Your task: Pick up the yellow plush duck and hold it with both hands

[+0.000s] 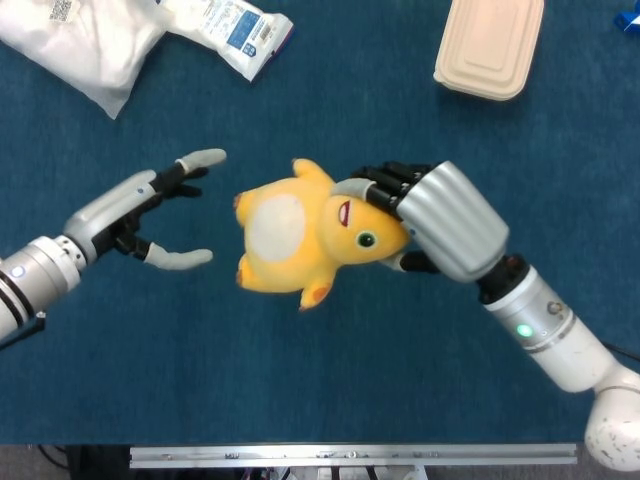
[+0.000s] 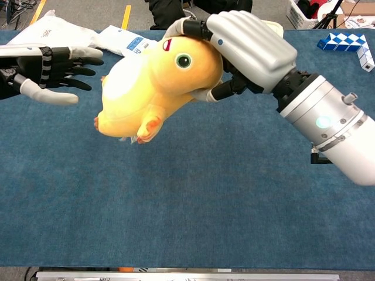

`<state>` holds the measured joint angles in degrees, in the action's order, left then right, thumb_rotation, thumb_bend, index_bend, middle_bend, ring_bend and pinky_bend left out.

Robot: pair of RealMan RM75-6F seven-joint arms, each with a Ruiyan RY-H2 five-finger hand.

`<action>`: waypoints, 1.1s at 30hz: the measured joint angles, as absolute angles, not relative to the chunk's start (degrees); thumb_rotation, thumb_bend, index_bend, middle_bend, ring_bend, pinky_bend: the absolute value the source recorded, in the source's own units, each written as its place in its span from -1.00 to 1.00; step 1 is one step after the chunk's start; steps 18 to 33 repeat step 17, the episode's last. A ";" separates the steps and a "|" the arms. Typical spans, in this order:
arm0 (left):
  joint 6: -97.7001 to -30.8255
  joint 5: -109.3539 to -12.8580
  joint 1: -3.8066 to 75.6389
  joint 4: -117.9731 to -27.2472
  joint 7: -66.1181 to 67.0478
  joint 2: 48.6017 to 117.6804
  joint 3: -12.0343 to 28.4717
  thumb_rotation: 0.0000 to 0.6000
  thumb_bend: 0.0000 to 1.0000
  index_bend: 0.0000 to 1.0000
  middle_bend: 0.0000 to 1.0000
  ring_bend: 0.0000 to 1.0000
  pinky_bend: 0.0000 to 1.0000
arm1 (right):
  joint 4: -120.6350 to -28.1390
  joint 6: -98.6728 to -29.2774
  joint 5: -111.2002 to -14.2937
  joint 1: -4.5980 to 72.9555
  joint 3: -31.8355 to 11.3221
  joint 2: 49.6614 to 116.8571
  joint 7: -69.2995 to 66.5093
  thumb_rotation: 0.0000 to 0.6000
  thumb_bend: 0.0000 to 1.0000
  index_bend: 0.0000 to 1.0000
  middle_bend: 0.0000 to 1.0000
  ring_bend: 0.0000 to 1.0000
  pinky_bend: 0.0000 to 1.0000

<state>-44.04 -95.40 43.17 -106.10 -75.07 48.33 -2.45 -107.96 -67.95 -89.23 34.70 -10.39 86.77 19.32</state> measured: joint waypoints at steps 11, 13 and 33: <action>-47.19 -91.03 40.29 -100.03 -64.58 49.22 -2.42 1.00 -0.51 -1.00 -1.00 -1.00 -0.86 | -109.71 -73.42 -94.02 31.66 -8.62 81.40 16.35 1.00 -0.18 0.24 -0.01 -0.03 0.48; -47.78 -88.94 39.30 -98.86 -61.85 49.53 -2.21 1.00 -0.51 -1.00 -1.00 -1.00 -0.86 | -109.97 -74.60 -94.99 30.82 -8.07 80.15 15.57 1.00 -0.18 0.24 -0.01 -0.03 0.48; -48.53 -85.93 37.57 -97.49 -59.75 50.04 -1.68 1.00 -0.51 -1.00 -1.00 -1.00 -0.86 | -110.30 -76.33 -96.26 29.54 -7.37 78.39 14.11 1.00 -0.18 0.24 -0.01 -0.03 0.48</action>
